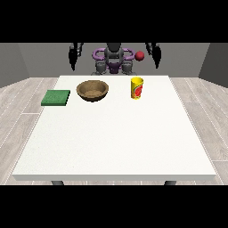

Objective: Pick the cup and pour the ball into the bowl, then pick the bowl and place it on the pad

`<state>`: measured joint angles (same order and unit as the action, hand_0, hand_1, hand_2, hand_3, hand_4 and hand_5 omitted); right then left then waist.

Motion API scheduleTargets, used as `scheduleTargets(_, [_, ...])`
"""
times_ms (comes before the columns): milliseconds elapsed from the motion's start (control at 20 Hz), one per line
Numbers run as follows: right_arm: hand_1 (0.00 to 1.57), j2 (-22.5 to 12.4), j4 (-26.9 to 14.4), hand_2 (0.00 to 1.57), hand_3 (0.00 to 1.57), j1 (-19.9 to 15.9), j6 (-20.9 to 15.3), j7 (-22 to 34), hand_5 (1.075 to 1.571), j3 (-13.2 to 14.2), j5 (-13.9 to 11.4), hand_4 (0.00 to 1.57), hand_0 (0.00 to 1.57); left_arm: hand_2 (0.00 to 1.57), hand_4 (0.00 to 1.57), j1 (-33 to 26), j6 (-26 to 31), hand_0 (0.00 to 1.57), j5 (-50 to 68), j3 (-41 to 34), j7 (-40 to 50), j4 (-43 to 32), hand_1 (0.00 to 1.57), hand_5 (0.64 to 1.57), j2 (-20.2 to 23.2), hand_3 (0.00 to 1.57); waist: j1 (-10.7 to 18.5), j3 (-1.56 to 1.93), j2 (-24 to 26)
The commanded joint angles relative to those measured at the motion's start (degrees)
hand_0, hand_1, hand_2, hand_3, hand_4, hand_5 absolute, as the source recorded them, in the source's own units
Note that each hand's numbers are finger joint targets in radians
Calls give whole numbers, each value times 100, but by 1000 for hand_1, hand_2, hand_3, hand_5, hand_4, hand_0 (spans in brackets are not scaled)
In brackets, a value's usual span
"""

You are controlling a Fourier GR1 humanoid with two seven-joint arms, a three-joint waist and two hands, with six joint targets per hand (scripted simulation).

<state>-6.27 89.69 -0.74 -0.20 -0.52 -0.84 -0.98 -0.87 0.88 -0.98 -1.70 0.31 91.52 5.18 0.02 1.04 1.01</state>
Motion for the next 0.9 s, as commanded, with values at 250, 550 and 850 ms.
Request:
scheduleTargets(250, [0, -263, 602, 0, 0, -103, 47, 646, 1569, 105, 87, 0, 0, 0, 0, 113, 104, 0, 89, -62, 615, 607, 0, 1557, 279, 0, -81, -94, 1568])
scheduleTargets(550, [0, -886, 516, 0, 0, 129, 1196, 387, 1570, 1292, 1623, 0, 0, 0, 0, 792, 344, 0, 1376, -1051, 1076, 899, 0, 1552, 529, 0, -196, -103, 650])
scheduleTargets(850, [0, -986, 426, 0, 0, -245, 1326, 274, 1570, 1566, 1708, 0, 0, 0, 0, 697, 589, 0, 1391, -1134, 127, 460, 0, 1542, 423, 0, -111, -105, 57])
